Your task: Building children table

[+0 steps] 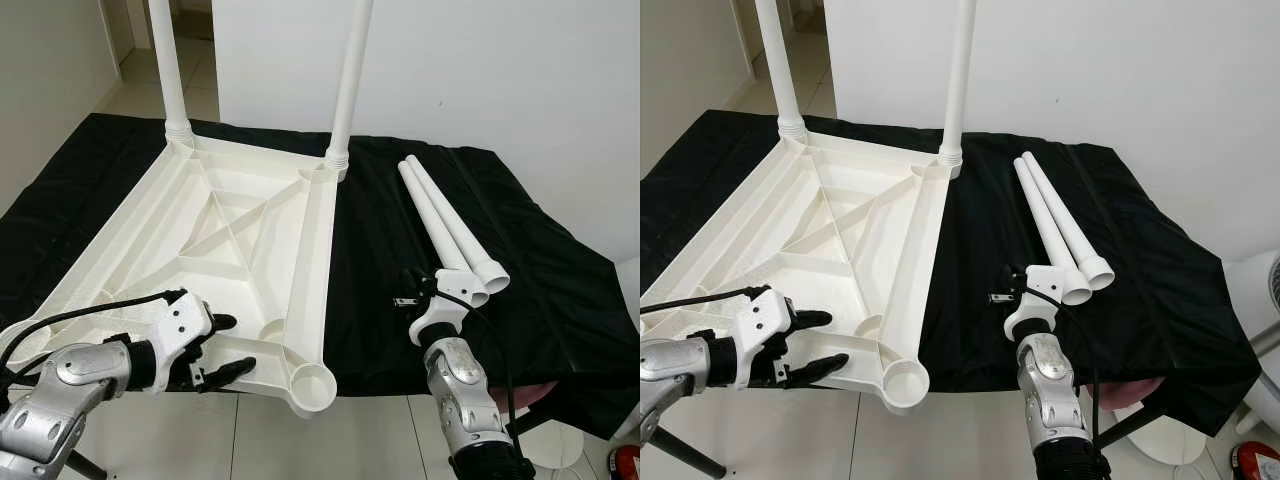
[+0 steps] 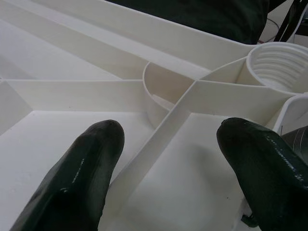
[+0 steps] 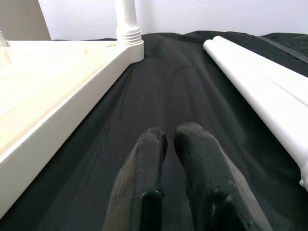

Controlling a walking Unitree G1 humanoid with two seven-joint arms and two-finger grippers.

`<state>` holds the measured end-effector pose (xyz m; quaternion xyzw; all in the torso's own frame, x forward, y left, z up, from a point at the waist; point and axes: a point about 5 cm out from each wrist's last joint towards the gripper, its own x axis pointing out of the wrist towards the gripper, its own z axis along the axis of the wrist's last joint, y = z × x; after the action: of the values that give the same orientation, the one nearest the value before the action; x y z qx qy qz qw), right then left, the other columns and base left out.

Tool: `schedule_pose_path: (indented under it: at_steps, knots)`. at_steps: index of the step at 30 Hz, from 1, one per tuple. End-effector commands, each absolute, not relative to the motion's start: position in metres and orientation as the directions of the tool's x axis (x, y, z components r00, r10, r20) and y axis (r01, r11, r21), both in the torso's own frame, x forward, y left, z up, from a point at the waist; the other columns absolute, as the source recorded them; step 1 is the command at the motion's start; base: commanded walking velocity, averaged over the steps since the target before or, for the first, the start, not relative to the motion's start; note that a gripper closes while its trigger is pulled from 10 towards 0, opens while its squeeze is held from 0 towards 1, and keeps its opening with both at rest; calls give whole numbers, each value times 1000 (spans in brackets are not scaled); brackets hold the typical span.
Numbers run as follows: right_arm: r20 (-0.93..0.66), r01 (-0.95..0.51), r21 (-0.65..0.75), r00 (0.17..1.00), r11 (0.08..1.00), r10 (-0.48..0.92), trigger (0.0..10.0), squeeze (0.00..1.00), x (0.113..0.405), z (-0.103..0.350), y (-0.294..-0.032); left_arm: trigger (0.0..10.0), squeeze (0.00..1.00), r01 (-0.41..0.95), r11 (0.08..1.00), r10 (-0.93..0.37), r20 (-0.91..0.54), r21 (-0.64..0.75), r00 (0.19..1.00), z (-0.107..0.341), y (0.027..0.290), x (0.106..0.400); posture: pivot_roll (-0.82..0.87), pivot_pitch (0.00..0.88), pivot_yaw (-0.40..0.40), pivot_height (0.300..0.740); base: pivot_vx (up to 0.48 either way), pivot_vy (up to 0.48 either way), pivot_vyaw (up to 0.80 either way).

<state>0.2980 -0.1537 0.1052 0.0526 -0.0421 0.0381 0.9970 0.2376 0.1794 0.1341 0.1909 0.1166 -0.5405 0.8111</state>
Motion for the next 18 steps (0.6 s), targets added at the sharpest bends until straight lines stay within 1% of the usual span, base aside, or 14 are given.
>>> schedule_pose_path:
  at_steps: [1,2,5,6,7,9,11,12,13,14,16,18]
  knots:
    - [79,-79,90,994,993,72,10000,0,296,103,-156,10000,0,951,275,-845,-435,142,310,125,173,233,35,0,-109,740,0,0,0]
    - [78,-79,90,994,993,72,10000,0,295,103,-156,10000,0,942,301,-833,-441,149,336,123,173,237,33,0,-108,740,0,0,0]
    - [78,-79,90,994,993,72,10000,0,295,103,-156,10000,0,942,301,-833,-441,149,336,123,173,237,33,0,-108,740,0,0,0]
    - [78,-79,90,994,993,72,10000,0,295,103,-156,10000,0,931,327,-820,-441,165,366,122,172,242,31,0,-106,740,0,0,0]
    - [78,-79,90,994,993,72,10000,0,295,103,-156,10000,0,931,327,-820,-441,165,366,122,172,242,31,0,-106,740,0,0,0]
    - [75,-74,92,995,993,67,10000,0,294,103,-155,10000,0,902,379,-780,-453,209,432,119,174,254,27,0,-101,740,0,0,0]
    - [75,-74,92,995,993,67,10000,0,294,103,-155,10000,0,902,379,-780,-453,209,432,119,174,254,27,0,-101,740,0,0,0]
    - [75,-71,94,995,993,64,10000,0,294,102,-155,10000,0,884,401,-753,-464,239,467,118,176,260,25,0,-99,740,0,0,0]
    - [75,-71,94,995,993,64,10000,0,294,102,-155,10000,0,884,401,-753,-464,239,467,118,176,260,25,0,-99,740,0,0,0]
    - [74,-69,96,995,993,62,10000,0,294,103,-155,10000,0,865,430,-727,-469,258,501,117,178,267,23,0,-95,740,0,0,0]
    - [74,-69,96,995,993,62,10000,0,294,103,-155,10000,0,865,430,-727,-469,258,501,117,178,267,23,0,-95,740,0,0,0]
    - [75,-68,98,995,993,61,10000,0,294,103,-154,10000,0,840,471,-703,-461,270,542,119,180,275,18,0,-90,740,0,0,0]
